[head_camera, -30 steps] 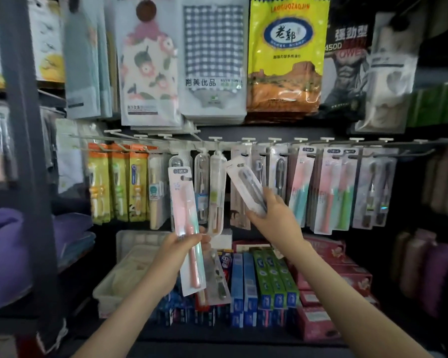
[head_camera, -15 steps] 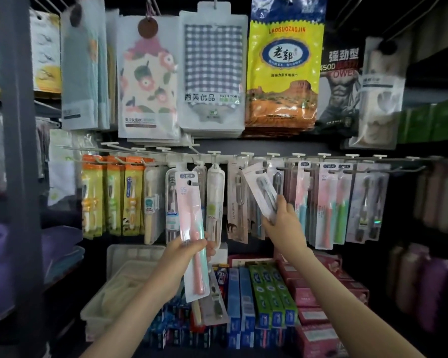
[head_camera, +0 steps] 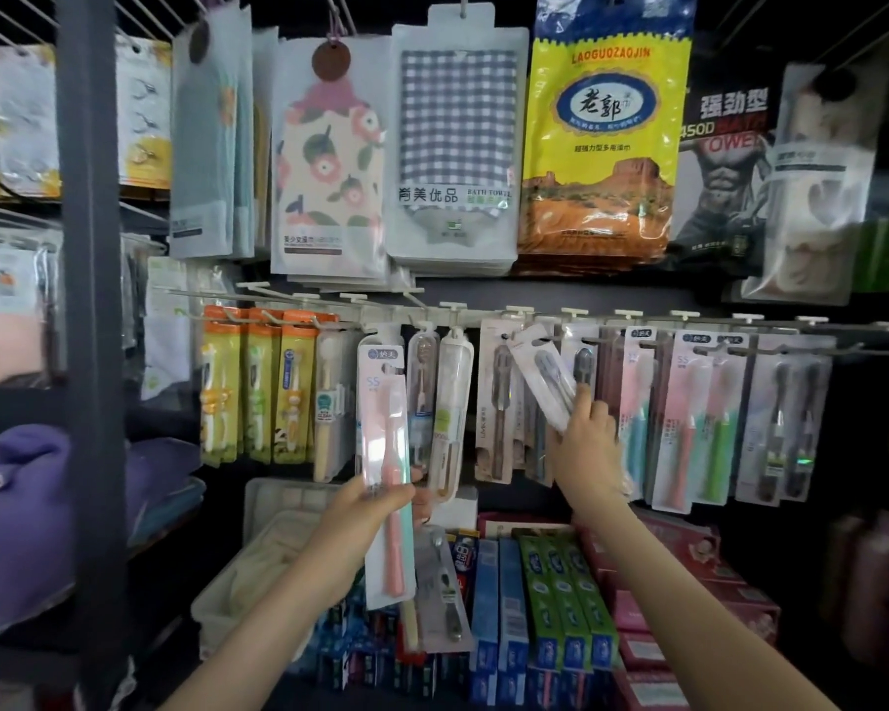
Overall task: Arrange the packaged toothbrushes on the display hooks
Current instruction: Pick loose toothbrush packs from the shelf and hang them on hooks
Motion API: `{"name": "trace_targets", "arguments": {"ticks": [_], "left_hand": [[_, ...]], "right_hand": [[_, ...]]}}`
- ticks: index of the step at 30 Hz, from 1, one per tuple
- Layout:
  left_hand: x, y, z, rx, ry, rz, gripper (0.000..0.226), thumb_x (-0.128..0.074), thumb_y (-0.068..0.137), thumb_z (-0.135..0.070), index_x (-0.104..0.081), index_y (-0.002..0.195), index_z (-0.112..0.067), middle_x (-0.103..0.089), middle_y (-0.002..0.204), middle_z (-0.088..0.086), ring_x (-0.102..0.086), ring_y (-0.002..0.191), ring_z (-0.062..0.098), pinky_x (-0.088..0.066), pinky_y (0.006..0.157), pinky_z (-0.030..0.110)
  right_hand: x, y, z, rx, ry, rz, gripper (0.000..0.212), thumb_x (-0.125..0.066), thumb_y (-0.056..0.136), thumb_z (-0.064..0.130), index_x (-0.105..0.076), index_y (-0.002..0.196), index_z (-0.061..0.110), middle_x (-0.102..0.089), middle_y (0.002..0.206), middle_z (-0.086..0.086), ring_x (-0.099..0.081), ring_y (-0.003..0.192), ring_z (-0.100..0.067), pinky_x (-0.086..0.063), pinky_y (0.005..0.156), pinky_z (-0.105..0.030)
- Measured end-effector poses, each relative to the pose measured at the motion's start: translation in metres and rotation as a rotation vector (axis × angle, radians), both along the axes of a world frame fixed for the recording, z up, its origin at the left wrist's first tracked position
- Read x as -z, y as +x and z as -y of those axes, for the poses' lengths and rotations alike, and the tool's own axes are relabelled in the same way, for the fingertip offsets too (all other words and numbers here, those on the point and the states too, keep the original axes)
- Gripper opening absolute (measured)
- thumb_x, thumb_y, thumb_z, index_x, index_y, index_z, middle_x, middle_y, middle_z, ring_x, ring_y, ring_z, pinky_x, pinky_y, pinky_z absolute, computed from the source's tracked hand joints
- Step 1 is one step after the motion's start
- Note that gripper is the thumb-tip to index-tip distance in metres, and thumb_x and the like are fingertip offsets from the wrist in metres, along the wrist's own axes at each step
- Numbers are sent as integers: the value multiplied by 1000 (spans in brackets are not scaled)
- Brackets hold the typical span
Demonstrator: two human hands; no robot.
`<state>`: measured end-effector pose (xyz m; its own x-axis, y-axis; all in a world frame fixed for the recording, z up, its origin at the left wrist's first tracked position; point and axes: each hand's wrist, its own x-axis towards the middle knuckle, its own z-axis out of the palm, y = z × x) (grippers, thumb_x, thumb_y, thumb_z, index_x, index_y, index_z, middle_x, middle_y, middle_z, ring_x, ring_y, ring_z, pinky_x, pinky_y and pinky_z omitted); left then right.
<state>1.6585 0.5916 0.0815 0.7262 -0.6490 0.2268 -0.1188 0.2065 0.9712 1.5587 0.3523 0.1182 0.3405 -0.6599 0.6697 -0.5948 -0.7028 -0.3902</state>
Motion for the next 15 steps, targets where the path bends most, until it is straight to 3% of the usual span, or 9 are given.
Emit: {"name": "trace_targets", "arguments": {"ticks": [5, 9, 12, 15], "left_hand": [[-6, -10, 7, 53, 2, 46, 19, -65, 87, -22, -70, 99, -9, -75, 92, 0, -66, 99, 16, -38, 105, 41], [-5, -19, 13, 95, -1, 67, 16, -63, 88, -20, -66, 101, -12, -74, 87, -9, -67, 89, 2, -44, 90, 28], [0, -20, 16, 96, 26, 111, 9, -64, 87, -24, -68, 95, -23, -73, 90, -14, -62, 92, -3, -38, 97, 29], [5, -18, 16, 110, 46, 120, 20, -62, 88, -25, -64, 107, -22, -73, 94, -13, -62, 99, 1, -35, 105, 33]], "right_hand": [[-8, 1, 5, 132, -46, -122, 74, -49, 95, 27, -3, 150, 12, -39, 139, -14, -41, 126, -35, -28, 108, -54], [-11, 11, 8, 125, 56, -157, 78, -49, 95, 23, 5, 150, 10, -34, 142, -17, -41, 126, -38, -37, 102, -51], [-16, 15, 11, 73, 141, -84, 77, -46, 97, 25, 8, 148, 4, -32, 144, -22, -46, 121, -39, -48, 92, -46], [-21, 18, 7, 8, 198, -66, 79, -46, 97, 32, 5, 148, 1, -31, 145, -23, -49, 119, -39, -47, 88, -46]]}}
